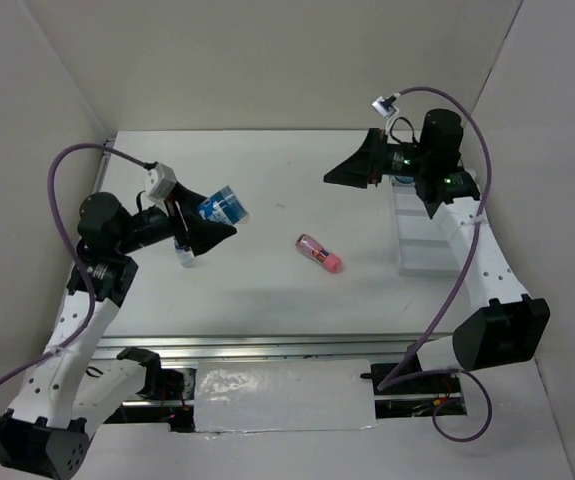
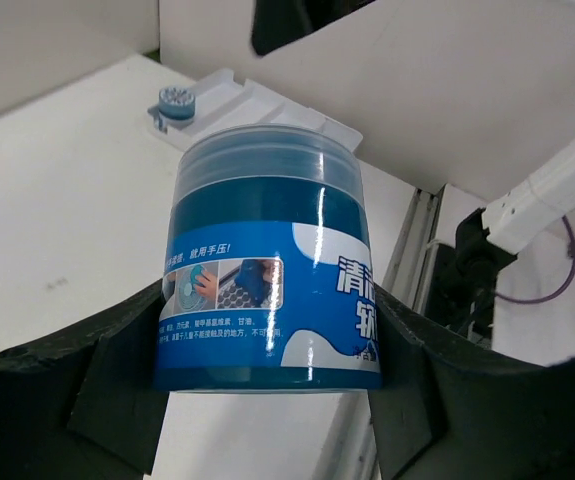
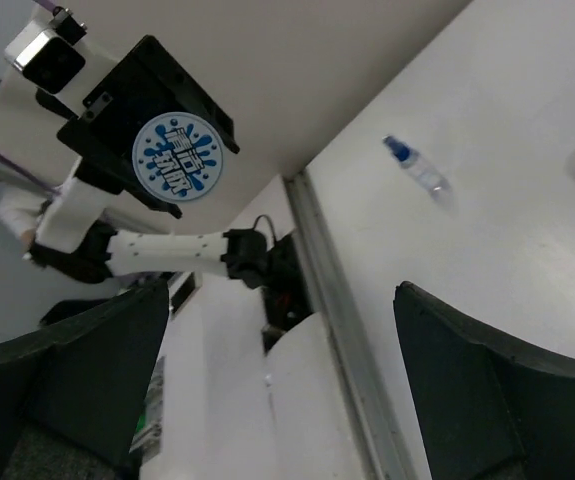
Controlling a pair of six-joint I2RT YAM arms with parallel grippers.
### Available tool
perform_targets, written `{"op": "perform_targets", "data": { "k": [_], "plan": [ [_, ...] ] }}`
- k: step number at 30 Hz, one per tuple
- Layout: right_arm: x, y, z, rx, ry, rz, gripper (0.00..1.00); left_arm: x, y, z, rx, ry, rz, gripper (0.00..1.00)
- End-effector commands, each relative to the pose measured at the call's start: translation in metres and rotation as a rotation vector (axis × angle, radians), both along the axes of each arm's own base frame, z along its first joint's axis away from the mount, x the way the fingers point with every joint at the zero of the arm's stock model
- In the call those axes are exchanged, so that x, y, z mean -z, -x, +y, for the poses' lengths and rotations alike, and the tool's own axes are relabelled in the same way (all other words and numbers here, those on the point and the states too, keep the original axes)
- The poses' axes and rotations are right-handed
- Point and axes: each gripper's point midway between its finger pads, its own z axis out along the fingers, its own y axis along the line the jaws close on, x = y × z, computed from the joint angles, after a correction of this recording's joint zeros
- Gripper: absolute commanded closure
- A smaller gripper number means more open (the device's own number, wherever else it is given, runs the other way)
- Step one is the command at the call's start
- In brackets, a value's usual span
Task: Sort the stationery into containers
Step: Place the stationery at the center of the board.
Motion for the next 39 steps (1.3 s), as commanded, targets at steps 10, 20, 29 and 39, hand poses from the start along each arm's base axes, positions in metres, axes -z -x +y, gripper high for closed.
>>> {"op": "perform_targets", "data": {
  "k": [10,20,29,39],
  "plan": [
    [-0.023,0.083,0.101,-0.424,-0.092,0.053,0.0,-0.013,0.041,0.002,-0.027,-0.116,-0.358,1.0],
    [-0.005,0.086,0.157,-0.49,-0.04,0.064,0.0,-0.009,0.048,0.002,0.0,-0.149,-0.342,1.0],
    [0.002,0.096,0.173,-0.557,-0.051,0.108,0.0,-0.015,0.048,0.004,-0.013,-0.153,-0.383,1.0],
    [-0.008,0.124,0.177,-0.663,-0.08,0.105,0.0,-0.019,0.044,0.003,-0.02,-0.128,-0.373,1.0]
  ]
}}
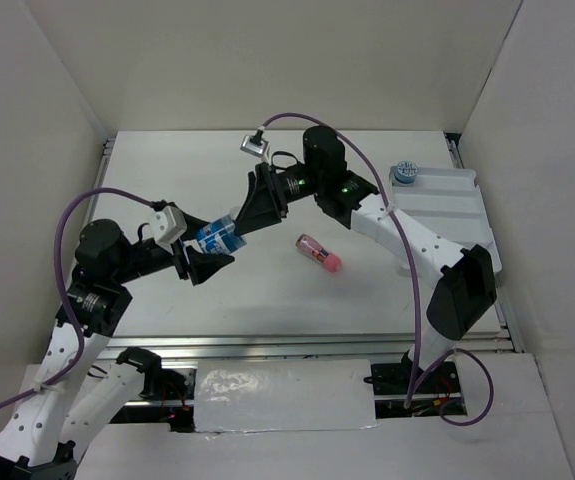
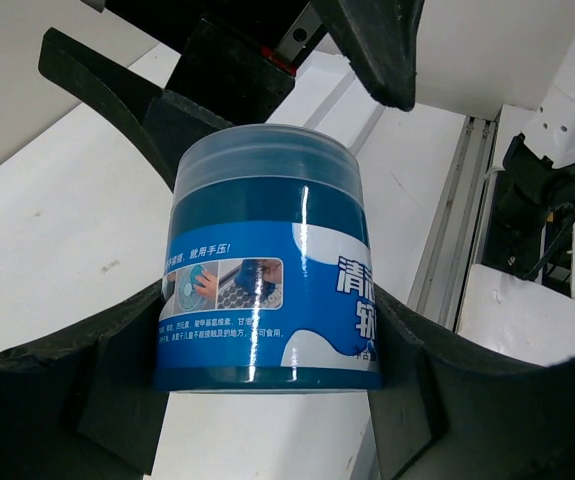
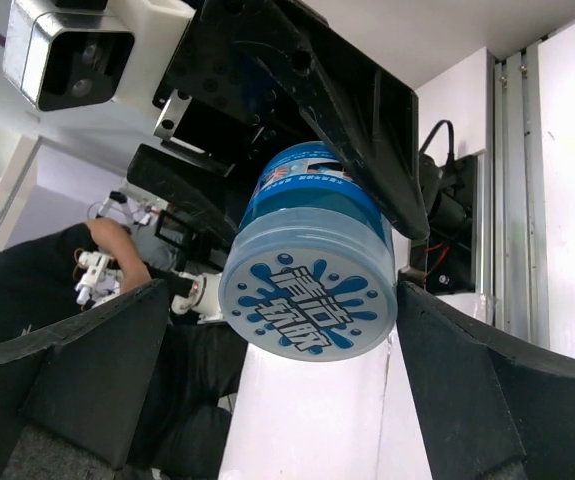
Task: Sort the stationery into containers
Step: Place the stationery at the center of the board.
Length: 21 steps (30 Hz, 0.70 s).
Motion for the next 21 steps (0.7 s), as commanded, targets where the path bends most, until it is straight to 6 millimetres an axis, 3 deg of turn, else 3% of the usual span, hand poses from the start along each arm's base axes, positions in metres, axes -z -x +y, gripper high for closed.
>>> {"op": "perform_targets", "data": {
  "k": [1,10,14,18,20,21],
  "plan": [
    [-0.021,0.013,-0.003,-0.046,-0.064,-0.063,0.0,-0.044,0.001,0.0,0.001,0.048,-0.16,1.0],
    [-0.014,0.013,0.002,-0.069,-0.056,-0.031,0.09,-0.046,-0.002,0.0,-0.007,0.051,-0.167,1.0],
    [-0.015,0.013,0.005,-0.074,-0.054,-0.026,0.27,-0.044,-0.005,0.0,-0.015,0.05,-0.16,1.0],
    [-0.014,0.013,0.006,-0.075,-0.052,-0.024,0.36,-0.042,-0.007,-0.001,-0.016,0.054,-0.139,0.99],
    [-0.014,0.013,0.006,-0.074,-0.054,-0.028,0.35,-0.041,-0.008,-0.001,-0.016,0.053,-0.134,0.99],
    [-0.015,0.013,0.005,-0.074,-0.052,-0.026,0.29,-0.046,-0.009,-0.001,-0.016,0.061,-0.161,0.98]
  ]
}}
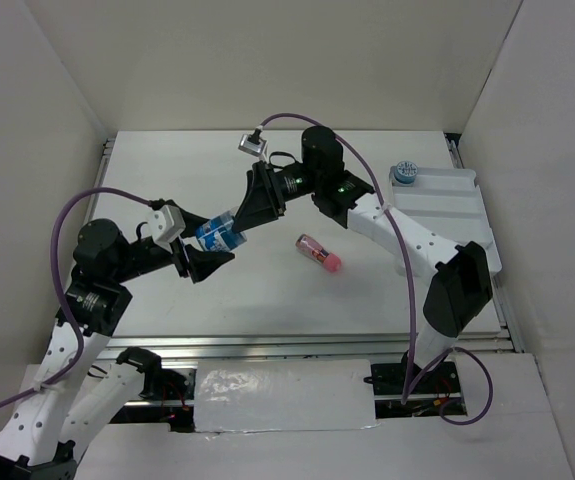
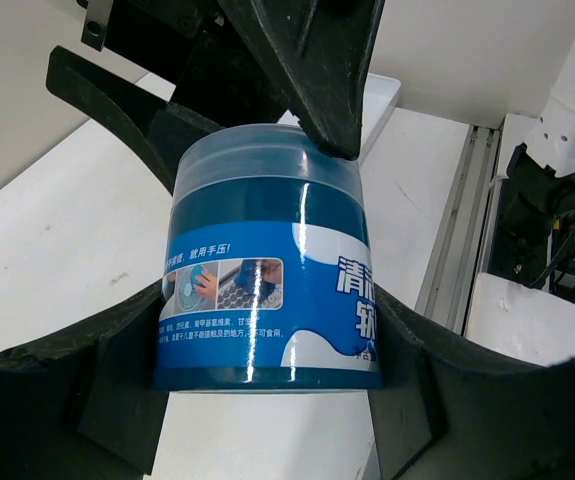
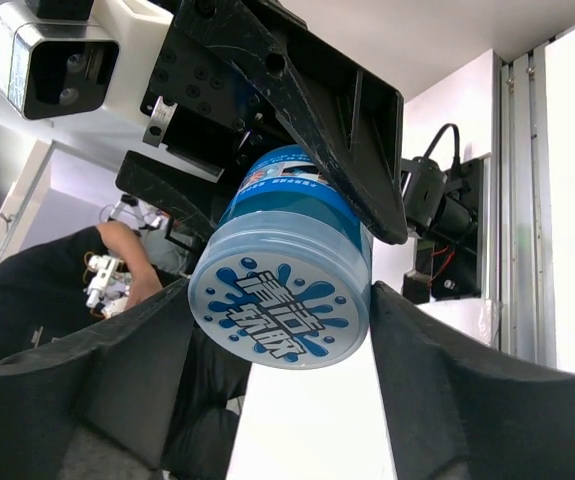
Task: Sort the stationery into containers
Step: Place the stationery at the center of the board.
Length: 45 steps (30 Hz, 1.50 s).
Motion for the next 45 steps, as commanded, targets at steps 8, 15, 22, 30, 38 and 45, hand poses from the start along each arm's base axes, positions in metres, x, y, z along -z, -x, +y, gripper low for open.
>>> {"op": "perform_targets", "data": {
  "k": [8,15,22,30,38,45],
  "plan": [
    [-0.015,0.011,0.003,-0.049,-0.041,-0.053,0.21,-0.042,-0.005,-0.001,-0.009,0.049,-0.14,0.95],
    [-0.017,0.012,0.001,-0.052,-0.05,-0.072,0.56,-0.04,-0.006,0.0,-0.017,0.043,-0.131,0.72],
    [-0.011,-0.006,-0.018,0.018,-0.017,-0.122,0.77,-0.027,-0.009,0.008,-0.079,0.001,-0.062,0.16],
    [0.004,-0.025,-0.061,0.163,0.054,-0.199,1.0,0.002,-0.009,0.031,-0.169,-0.157,-0.1,0.01],
    [0.032,-0.101,-0.135,0.51,0.313,-0.371,1.0,0.017,-0.014,0.047,-0.242,-0.247,0.026,0.01],
    [0.09,-0.181,-0.238,0.764,0.855,-0.449,1.0,0.054,-0.047,0.06,-0.33,-0.411,0.288,0.01]
  ]
}}
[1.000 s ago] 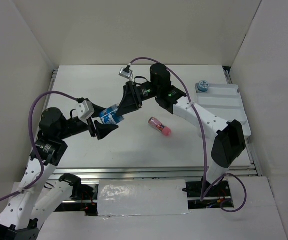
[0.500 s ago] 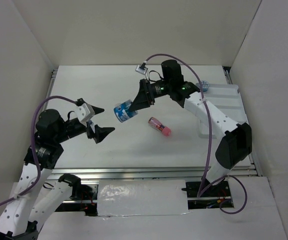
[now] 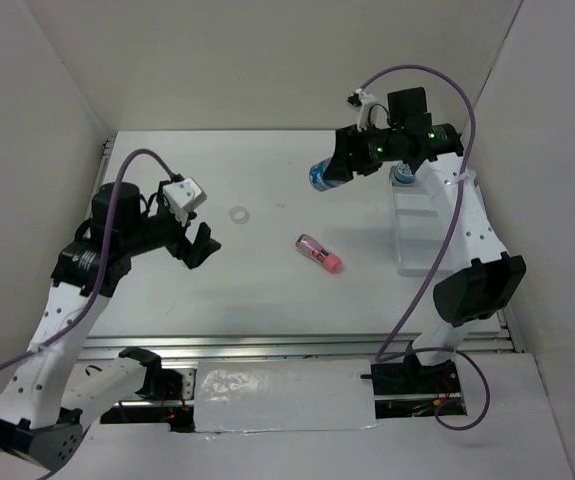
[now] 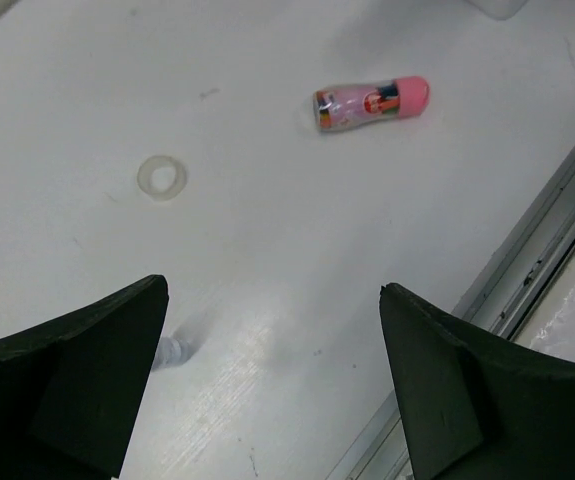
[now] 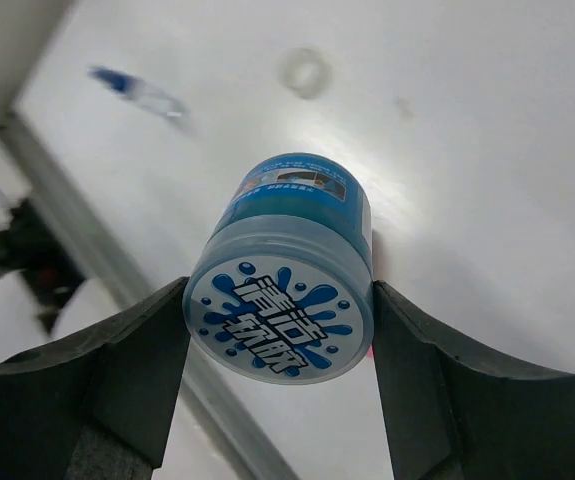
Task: Sort the stationery into containers
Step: Place the stationery at the center of the board.
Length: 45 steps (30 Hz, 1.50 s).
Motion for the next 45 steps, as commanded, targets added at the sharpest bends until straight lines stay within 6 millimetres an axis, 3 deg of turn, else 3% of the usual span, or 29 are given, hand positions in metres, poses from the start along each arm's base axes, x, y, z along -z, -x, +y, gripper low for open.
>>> {"op": "perform_targets", "data": {
  "k": [1,4,7,13,15,16,17,25,28,29,30,33,43,44,45],
  "plan": [
    [0.045,-0.019,-0.069,0.161,0.337,0.058,1.0,0.02,-0.01,0.013,-0.08,-0.082,0.134,0.01],
    [0.066,-0.028,-0.103,0.242,0.451,0.094,1.0,0.033,-0.016,0.013,-0.104,-0.085,0.186,0.01],
    [0.092,-0.033,-0.111,0.253,0.529,0.111,1.0,0.043,-0.018,0.014,-0.128,-0.081,0.212,0.01],
    [0.149,-0.044,-0.092,0.193,0.606,0.194,1.0,0.065,-0.023,0.025,-0.186,-0.145,0.323,0.01],
    [0.17,-0.054,-0.083,0.158,0.623,0.228,1.0,0.073,-0.02,0.03,-0.205,-0.174,0.37,0.01],
    [0.17,-0.062,-0.08,0.162,0.625,0.215,1.0,0.076,-0.019,0.032,-0.211,-0.18,0.384,0.01],
    [0.187,-0.068,-0.078,0.155,0.64,0.243,1.0,0.074,-0.02,0.034,-0.231,-0.173,0.372,0.01],
    [0.23,-0.101,-0.064,0.142,0.658,0.259,0.93,0.086,-0.016,0.045,-0.284,-0.167,0.399,0.01],
    [0.235,-0.105,-0.064,0.164,0.649,0.254,0.77,0.087,-0.017,0.047,-0.296,-0.167,0.4,0.01],
    [0.234,-0.105,-0.063,0.167,0.643,0.255,0.65,0.088,-0.017,0.047,-0.295,-0.166,0.405,0.01],
    [0.239,-0.104,-0.063,0.17,0.643,0.26,0.47,0.088,-0.018,0.046,-0.296,-0.158,0.404,0.01],
    [0.234,-0.101,-0.061,0.195,0.624,0.24,0.29,0.088,-0.017,0.045,-0.296,-0.142,0.405,0.01],
    [0.208,-0.098,-0.057,0.313,0.513,0.141,0.13,0.088,-0.017,0.047,-0.299,-0.111,0.361,0.01],
    [0.212,-0.098,-0.057,0.324,0.502,0.131,0.12,0.088,-0.016,0.047,-0.301,-0.11,0.356,0.01],
    [0.202,-0.099,-0.056,0.346,0.48,0.105,0.1,0.085,-0.016,0.047,-0.3,-0.105,0.338,0.01]
  ]
}}
